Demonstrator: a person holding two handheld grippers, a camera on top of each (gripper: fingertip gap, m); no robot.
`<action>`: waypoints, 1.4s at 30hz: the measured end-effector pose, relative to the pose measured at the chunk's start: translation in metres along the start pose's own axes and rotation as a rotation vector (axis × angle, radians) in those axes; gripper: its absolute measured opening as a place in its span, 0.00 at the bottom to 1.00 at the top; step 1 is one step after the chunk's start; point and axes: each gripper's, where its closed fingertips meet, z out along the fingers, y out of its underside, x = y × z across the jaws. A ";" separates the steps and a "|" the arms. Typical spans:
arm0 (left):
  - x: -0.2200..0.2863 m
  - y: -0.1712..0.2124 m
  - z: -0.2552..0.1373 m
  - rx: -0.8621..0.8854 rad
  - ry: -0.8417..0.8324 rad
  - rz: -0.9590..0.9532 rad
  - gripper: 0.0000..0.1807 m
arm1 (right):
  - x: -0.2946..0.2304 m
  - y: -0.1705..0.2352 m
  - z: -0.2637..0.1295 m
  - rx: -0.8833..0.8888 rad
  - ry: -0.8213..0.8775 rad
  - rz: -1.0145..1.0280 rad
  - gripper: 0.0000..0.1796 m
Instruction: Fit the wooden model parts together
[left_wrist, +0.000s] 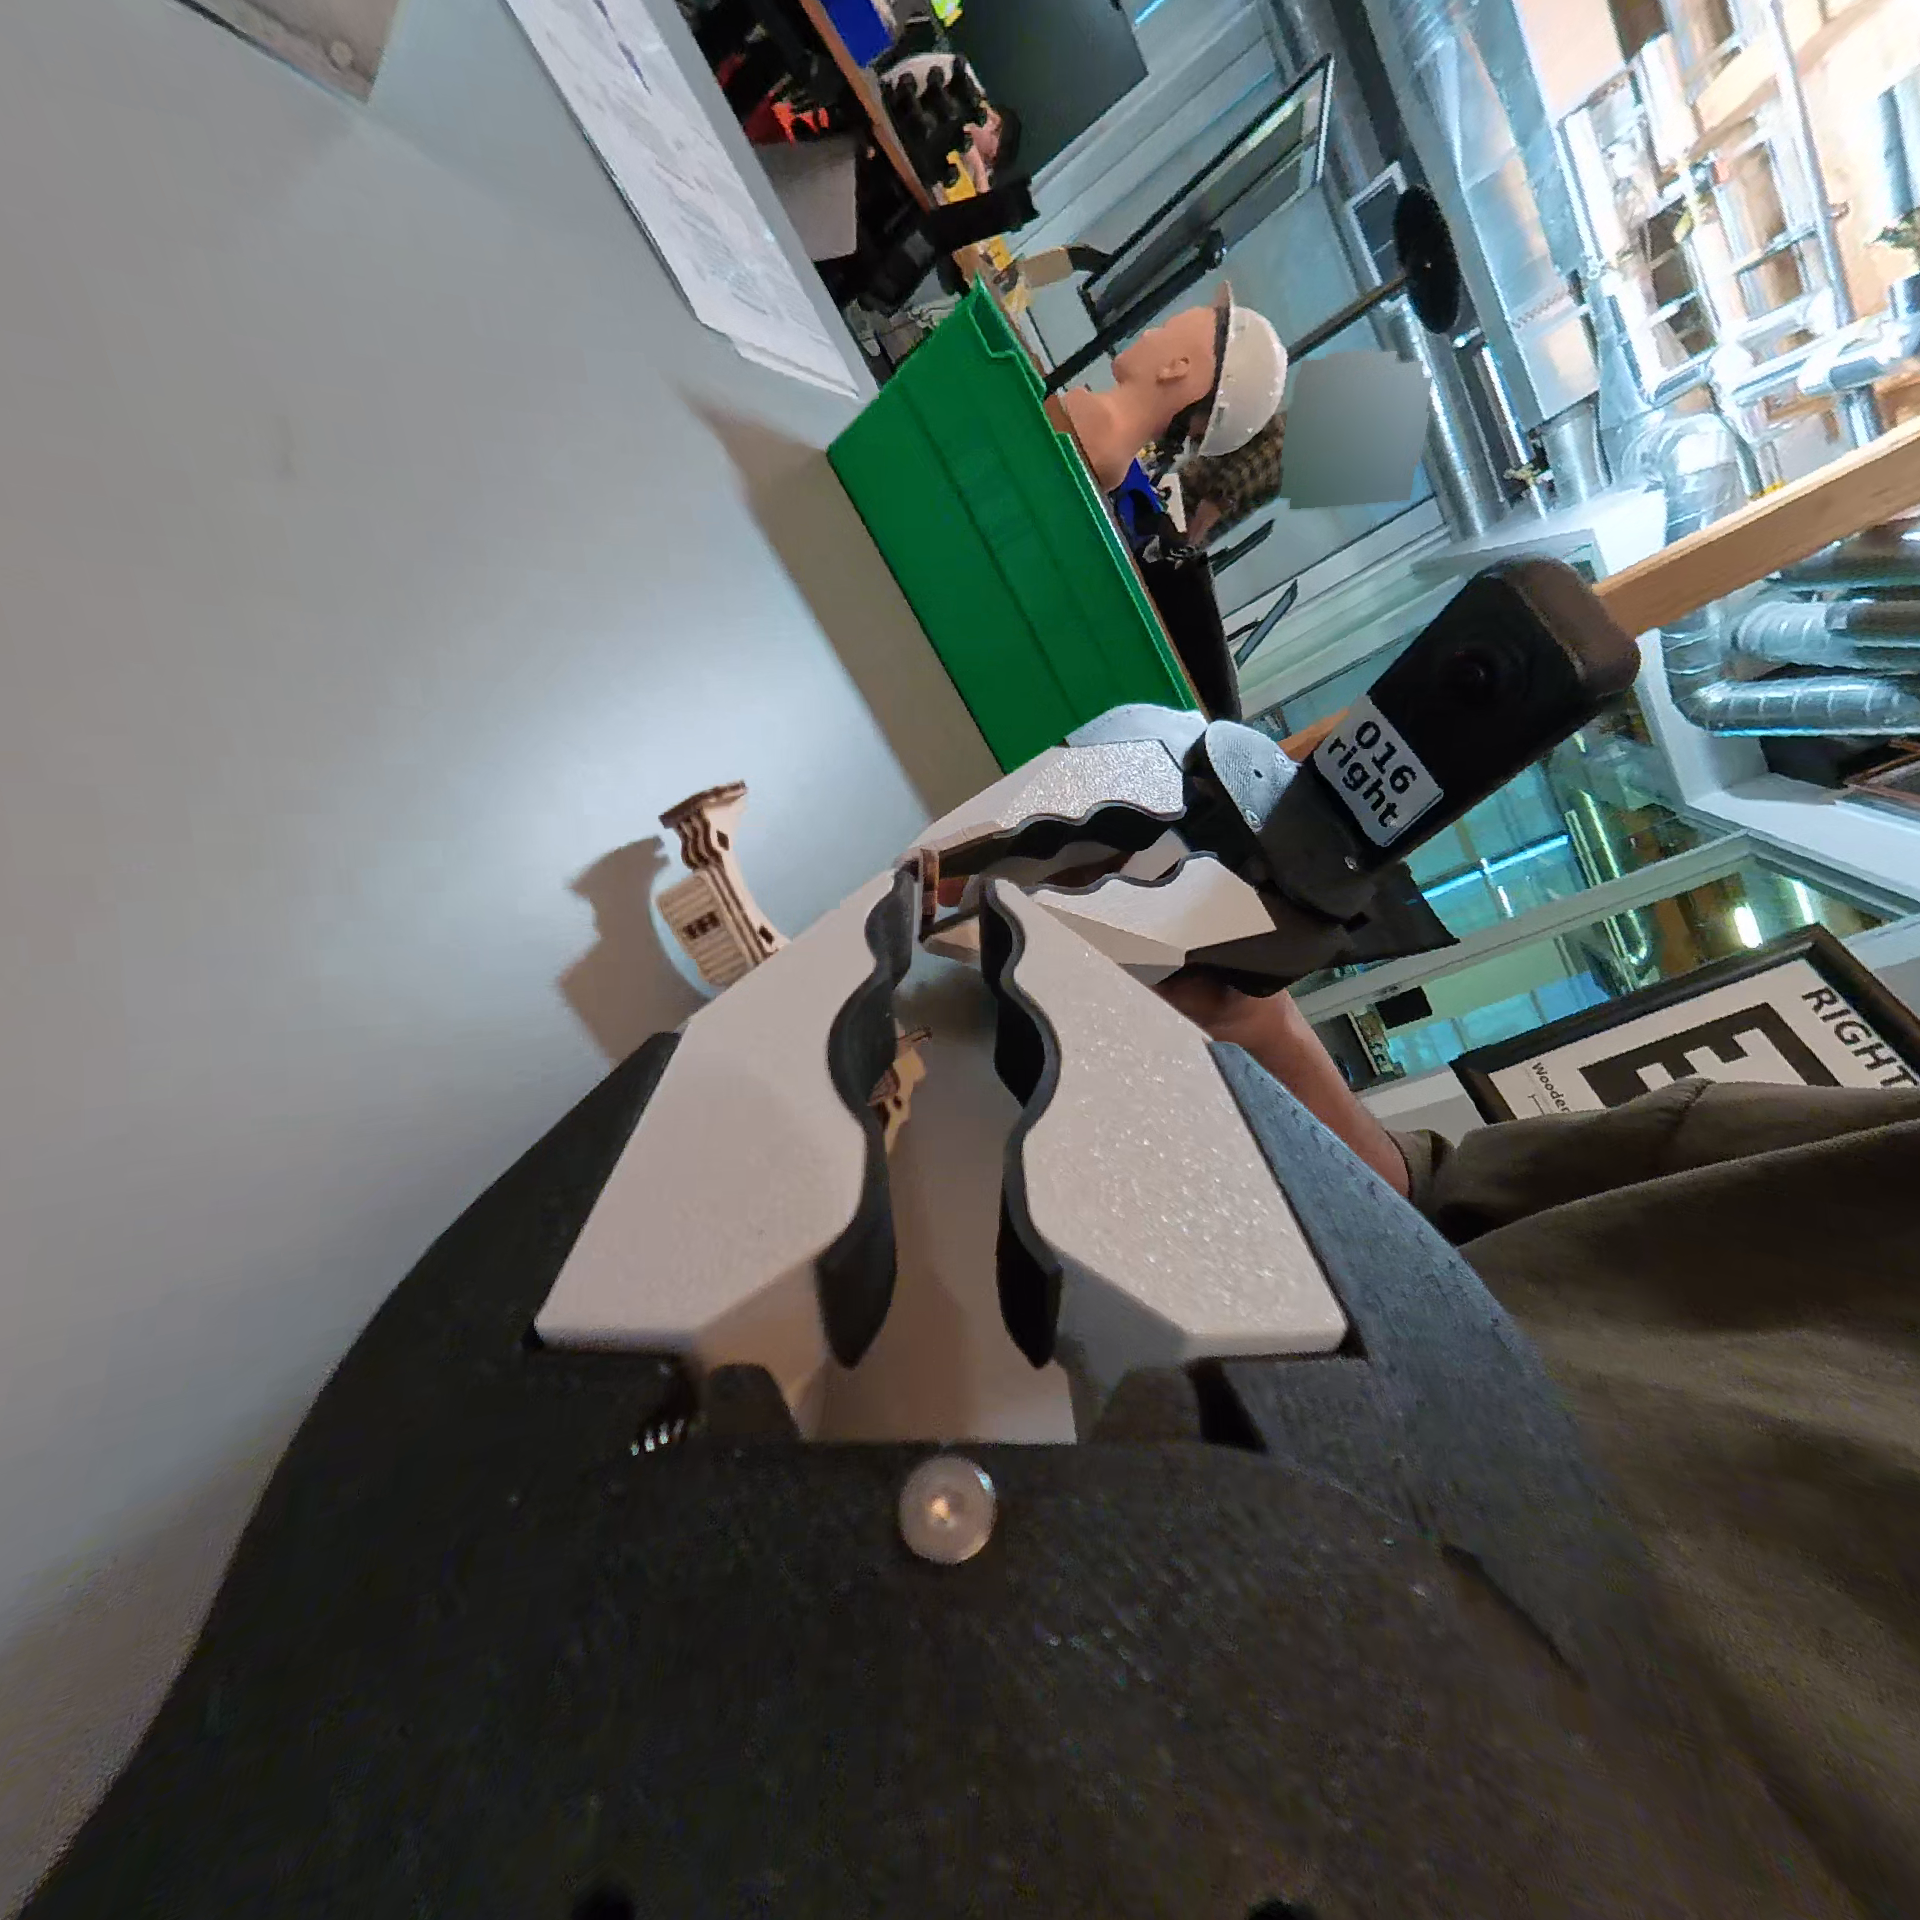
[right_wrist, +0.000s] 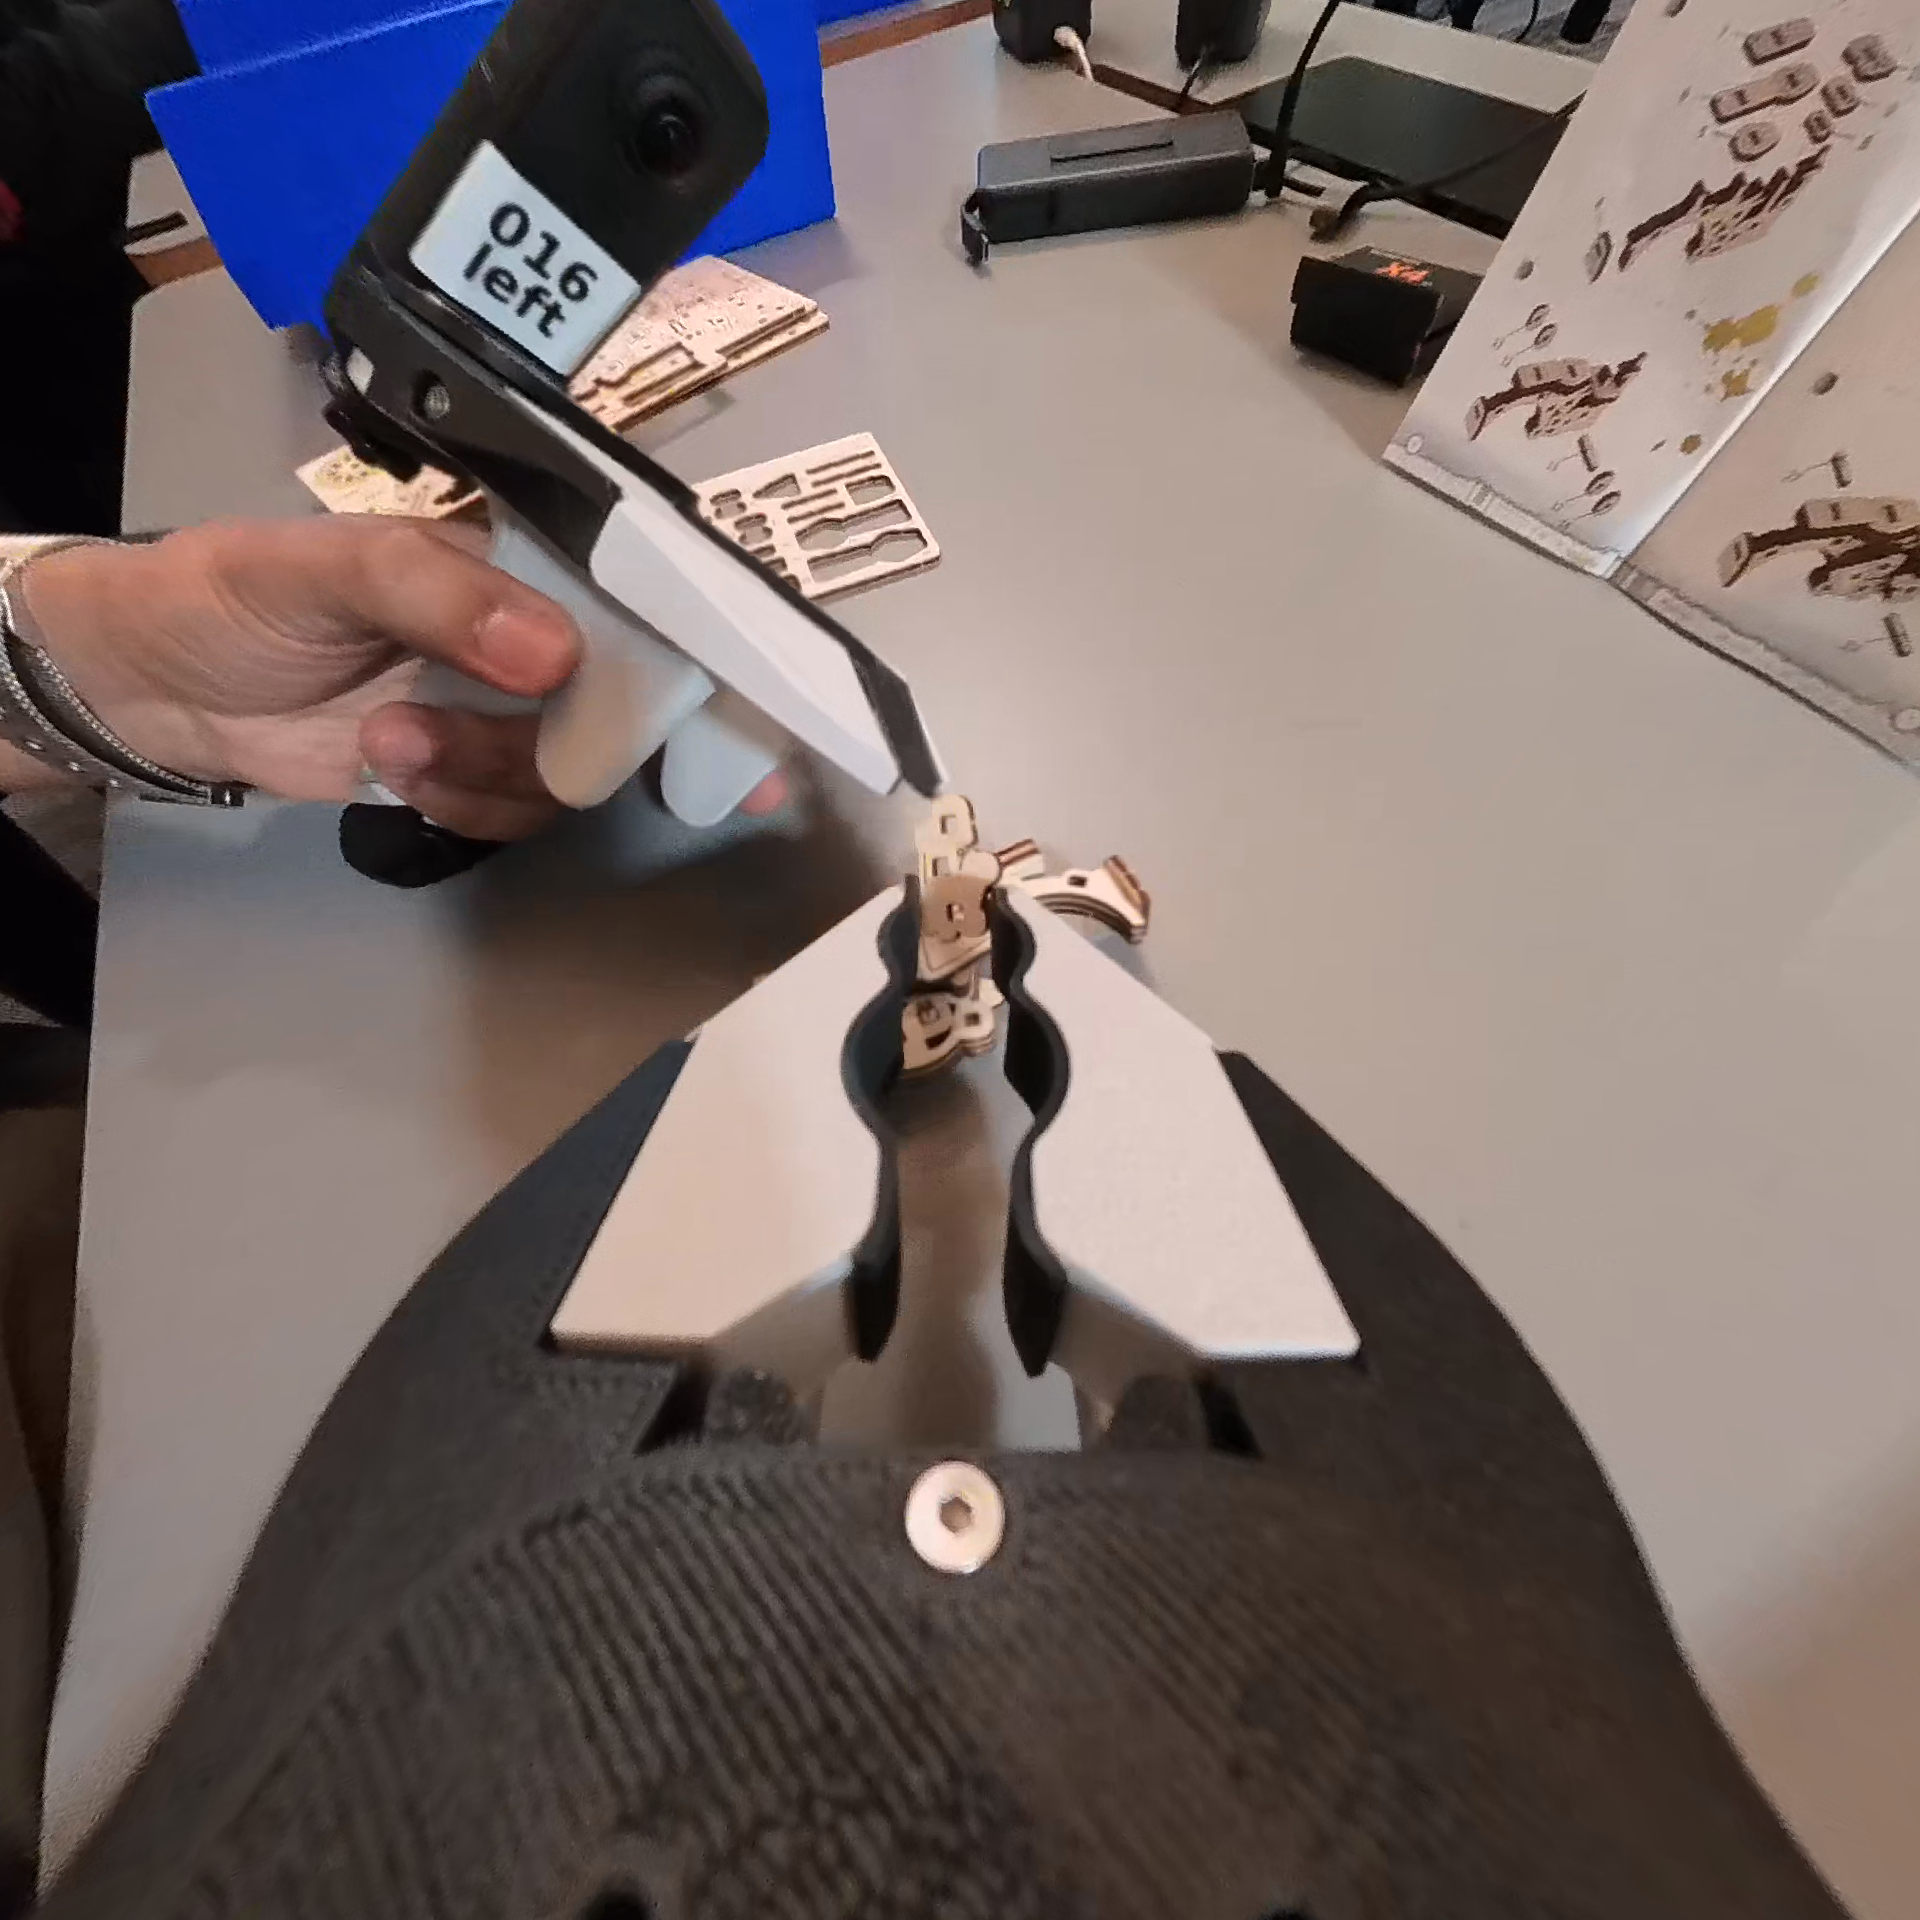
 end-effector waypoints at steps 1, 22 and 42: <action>-0.002 -0.002 -0.003 0.008 -0.011 0.004 0.05 | 0.000 -0.001 0.000 0.004 -0.002 0.005 0.06; -0.023 0.019 -0.003 -0.170 -0.219 0.194 0.09 | 0.058 0.053 -0.027 -0.250 0.167 0.113 0.07; -0.029 0.034 0.000 -0.251 -0.256 0.197 0.09 | -0.007 0.024 -0.024 -0.083 -0.223 0.510 0.08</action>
